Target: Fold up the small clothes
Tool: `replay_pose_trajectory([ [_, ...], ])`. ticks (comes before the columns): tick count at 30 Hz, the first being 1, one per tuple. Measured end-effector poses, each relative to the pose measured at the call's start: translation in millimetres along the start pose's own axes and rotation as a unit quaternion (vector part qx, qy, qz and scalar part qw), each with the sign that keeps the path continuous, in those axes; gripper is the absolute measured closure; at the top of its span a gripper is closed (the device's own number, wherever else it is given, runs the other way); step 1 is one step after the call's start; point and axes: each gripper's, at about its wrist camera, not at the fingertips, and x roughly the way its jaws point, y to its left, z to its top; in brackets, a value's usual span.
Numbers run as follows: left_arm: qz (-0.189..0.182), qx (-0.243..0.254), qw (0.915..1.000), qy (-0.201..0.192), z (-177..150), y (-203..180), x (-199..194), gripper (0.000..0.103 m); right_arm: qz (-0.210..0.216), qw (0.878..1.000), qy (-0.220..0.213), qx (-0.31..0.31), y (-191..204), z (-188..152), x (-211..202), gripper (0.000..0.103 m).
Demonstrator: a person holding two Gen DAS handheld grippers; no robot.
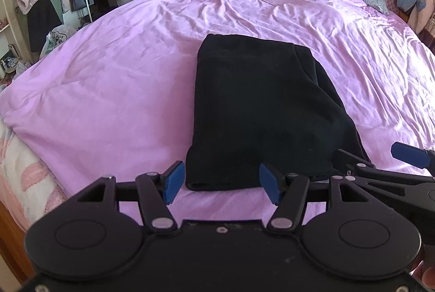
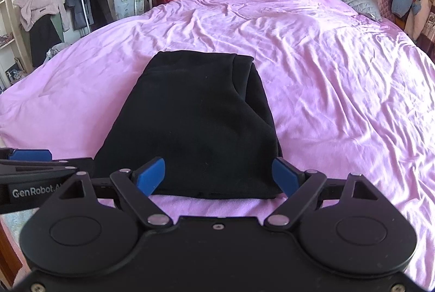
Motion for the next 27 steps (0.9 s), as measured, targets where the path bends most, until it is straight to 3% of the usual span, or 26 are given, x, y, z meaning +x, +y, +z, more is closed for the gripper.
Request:
replay_pose_trajectory([
  [27,0.012,0.001,0.9997,0.019,3.2,0.2,7.9,0.038,-0.001,1.0,0.004,-0.001,0.6,-1.9,2.7,0.016],
])
